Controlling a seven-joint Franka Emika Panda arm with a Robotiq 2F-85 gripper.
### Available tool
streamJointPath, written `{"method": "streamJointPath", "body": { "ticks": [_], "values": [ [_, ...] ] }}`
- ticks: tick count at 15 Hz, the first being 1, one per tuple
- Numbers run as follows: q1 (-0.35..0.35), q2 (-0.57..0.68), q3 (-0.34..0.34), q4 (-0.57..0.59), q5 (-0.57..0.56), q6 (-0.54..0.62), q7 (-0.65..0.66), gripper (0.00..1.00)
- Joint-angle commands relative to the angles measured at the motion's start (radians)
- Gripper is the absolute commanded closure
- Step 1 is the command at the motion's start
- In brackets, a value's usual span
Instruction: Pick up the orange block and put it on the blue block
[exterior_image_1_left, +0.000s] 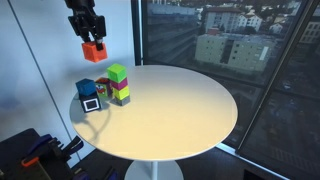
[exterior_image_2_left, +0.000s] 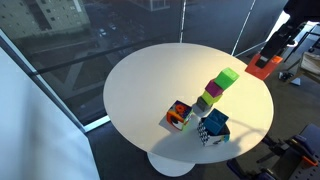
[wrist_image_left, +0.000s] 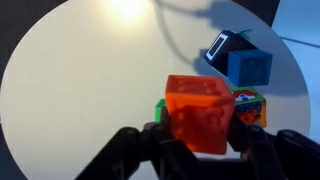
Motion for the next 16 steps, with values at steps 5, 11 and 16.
{"method": "streamJointPath", "body": {
  "ticks": [5,11,16],
  "values": [
    [0.042,-0.026,0.058,-0.053,0.014,0.015,0.045,0.71],
    [0.077,-0.015,0.093,-0.100,0.016,0.043,0.072,0.71],
    [0.091,-0.002,0.124,-0.148,0.019,0.122,0.123,0.71]
  ]
}}
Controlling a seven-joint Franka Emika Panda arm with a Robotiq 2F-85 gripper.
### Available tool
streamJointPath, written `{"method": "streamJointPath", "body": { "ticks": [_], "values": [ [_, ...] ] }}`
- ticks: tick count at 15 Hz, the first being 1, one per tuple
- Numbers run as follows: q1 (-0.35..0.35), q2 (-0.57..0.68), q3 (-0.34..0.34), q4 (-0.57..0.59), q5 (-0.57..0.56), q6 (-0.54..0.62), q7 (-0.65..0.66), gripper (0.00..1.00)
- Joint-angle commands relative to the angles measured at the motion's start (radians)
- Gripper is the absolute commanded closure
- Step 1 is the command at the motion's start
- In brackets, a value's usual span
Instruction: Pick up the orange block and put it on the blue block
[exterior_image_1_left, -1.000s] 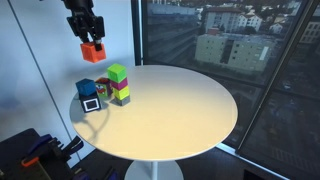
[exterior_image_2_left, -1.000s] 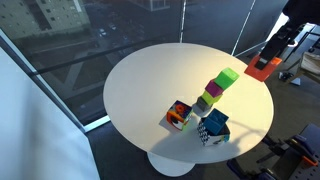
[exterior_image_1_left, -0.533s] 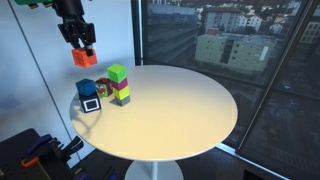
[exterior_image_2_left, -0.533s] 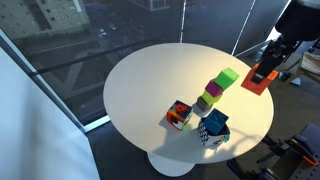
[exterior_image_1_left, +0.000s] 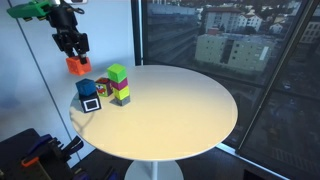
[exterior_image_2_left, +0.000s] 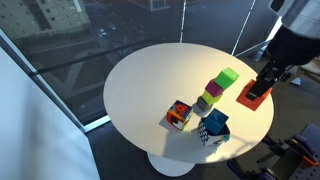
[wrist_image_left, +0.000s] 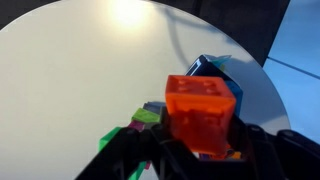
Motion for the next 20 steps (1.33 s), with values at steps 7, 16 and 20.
{"method": "streamJointPath", "body": {
  "ticks": [7,16,20],
  "values": [
    [0.025,0.035,0.054,-0.040,0.017,0.118,0.111,0.71],
    [0.024,0.107,0.093,-0.020,0.005,0.178,0.176,0.71],
    [0.021,0.131,0.106,-0.012,-0.002,0.199,0.201,0.71]
  ]
}}
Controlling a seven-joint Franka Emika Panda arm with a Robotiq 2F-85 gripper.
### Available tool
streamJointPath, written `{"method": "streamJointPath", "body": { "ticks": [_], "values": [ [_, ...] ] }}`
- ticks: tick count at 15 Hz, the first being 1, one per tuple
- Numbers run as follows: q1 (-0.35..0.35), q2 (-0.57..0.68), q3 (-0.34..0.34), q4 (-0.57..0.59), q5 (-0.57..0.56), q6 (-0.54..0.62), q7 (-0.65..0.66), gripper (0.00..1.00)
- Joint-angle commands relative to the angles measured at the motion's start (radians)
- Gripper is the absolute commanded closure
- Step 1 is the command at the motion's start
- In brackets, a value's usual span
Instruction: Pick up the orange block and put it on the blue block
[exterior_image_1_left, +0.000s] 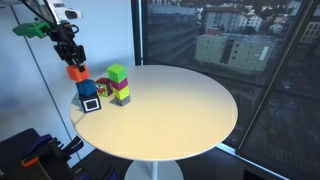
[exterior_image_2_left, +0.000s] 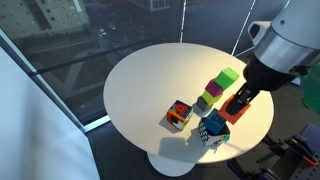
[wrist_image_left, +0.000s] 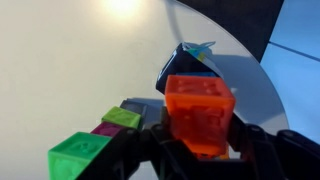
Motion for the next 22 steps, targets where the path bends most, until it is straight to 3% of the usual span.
{"method": "streamJointPath", "body": {
  "ticks": [1,22],
  "values": [
    [-0.001,0.030,0.012,0.025,-0.006,0.018,0.039,0.71],
    [-0.024,0.145,0.015,0.086,-0.067,0.056,0.120,0.71]
  ]
}}
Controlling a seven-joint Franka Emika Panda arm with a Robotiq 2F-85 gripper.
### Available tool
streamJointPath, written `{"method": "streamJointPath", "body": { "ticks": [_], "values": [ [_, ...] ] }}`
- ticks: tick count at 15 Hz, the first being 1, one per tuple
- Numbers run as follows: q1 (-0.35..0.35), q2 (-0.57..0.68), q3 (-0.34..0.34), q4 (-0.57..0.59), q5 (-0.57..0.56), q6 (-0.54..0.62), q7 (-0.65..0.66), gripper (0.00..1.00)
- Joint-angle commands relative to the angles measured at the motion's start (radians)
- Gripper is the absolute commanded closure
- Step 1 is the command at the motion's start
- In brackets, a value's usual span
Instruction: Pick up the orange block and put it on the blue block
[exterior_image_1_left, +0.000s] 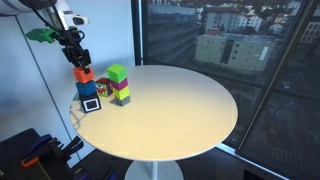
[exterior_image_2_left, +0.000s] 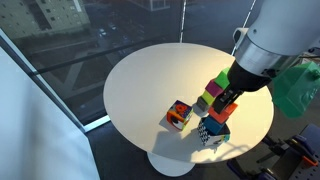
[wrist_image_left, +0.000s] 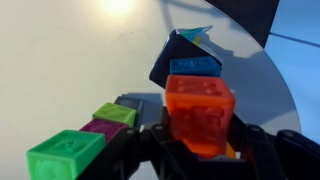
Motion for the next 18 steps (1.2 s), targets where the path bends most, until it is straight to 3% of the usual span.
{"method": "streamJointPath", "body": {
  "ticks": [1,11,12,13,15,18],
  "values": [
    [-0.012,0.025,0.006,0.025,-0.036,0.001,0.036,0.71],
    [-0.009,0.037,0.004,0.026,-0.042,-0.006,0.042,0.71],
    [-0.010,0.039,0.004,0.026,-0.043,-0.007,0.042,0.54],
    [-0.010,0.041,0.004,0.026,-0.044,-0.008,0.042,0.22],
    [-0.009,0.044,0.002,0.027,-0.042,-0.010,0.041,0.20],
    [-0.006,0.037,-0.004,0.029,-0.031,-0.014,0.030,0.00]
  ]
}}
